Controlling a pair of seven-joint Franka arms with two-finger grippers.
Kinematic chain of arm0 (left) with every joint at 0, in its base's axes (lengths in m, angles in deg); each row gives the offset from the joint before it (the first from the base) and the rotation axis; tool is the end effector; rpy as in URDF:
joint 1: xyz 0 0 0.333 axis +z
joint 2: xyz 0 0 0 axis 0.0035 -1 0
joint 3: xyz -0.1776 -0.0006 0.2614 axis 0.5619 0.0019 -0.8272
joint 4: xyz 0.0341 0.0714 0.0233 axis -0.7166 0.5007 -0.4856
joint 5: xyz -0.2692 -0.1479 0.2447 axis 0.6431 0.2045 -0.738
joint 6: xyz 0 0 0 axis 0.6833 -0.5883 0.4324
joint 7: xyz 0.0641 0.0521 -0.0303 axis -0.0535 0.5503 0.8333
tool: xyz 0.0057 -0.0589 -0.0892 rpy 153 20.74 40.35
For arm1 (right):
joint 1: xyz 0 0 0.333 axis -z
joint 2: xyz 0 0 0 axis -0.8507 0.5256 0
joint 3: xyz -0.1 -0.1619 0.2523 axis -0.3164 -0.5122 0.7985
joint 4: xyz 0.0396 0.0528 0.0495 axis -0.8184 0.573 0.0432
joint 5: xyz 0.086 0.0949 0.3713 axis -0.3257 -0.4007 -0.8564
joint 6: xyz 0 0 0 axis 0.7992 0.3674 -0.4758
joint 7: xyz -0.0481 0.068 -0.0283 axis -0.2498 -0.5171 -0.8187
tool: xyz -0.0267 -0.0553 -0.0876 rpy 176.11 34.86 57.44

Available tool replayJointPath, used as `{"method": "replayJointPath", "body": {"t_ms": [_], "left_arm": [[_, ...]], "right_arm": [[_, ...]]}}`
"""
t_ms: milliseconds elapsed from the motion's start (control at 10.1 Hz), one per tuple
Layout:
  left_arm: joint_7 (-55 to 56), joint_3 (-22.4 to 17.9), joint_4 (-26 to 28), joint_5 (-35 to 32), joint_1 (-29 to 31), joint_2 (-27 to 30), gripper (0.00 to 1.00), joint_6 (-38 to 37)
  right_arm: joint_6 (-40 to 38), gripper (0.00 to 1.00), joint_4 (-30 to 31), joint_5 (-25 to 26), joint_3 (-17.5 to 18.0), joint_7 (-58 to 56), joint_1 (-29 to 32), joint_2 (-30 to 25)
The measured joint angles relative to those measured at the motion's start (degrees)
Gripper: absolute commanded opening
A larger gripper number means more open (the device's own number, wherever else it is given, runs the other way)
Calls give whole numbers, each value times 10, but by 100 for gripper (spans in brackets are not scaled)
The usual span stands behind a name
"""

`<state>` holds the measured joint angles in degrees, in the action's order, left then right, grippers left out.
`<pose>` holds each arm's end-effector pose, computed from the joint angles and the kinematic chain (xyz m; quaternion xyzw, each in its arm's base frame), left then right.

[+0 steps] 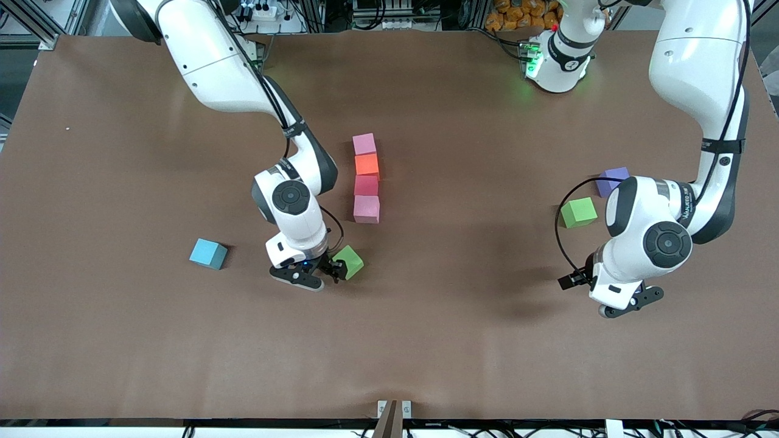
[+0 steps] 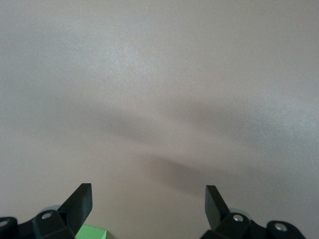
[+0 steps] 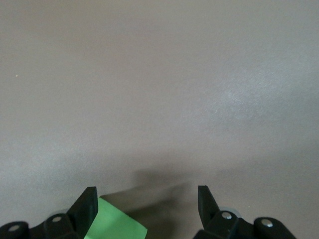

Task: Arrange blocks into number 1
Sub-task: 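Lower the right gripper and grasp the green cube, then carry the green cube to the light-pink end of the line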

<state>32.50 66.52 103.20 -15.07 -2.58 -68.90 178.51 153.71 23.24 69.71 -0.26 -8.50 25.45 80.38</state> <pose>0.6871 -0.0914 0.2874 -0.9825 -0.1818 0.0134 0.0394 0.6240 0.3495 0.2081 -0.9819 0.1502 -0.1151 0.0117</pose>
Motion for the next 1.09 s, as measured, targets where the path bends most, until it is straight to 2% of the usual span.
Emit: {"method": "replayJointPath", "body": {"t_ms": [494,691,1086], "left_arm": [[0,0,-2,0,0,0,100,0],[0,0,-3,0,0,0,100,0],[0,0,-4,0,0,0,100,0]], "right_arm": [[1,90,-3,0,0,2,-6,8],[4,90,-5,-16,2,2,-16,8],[13,90,-6,-24,17,2,-29,8]]}}
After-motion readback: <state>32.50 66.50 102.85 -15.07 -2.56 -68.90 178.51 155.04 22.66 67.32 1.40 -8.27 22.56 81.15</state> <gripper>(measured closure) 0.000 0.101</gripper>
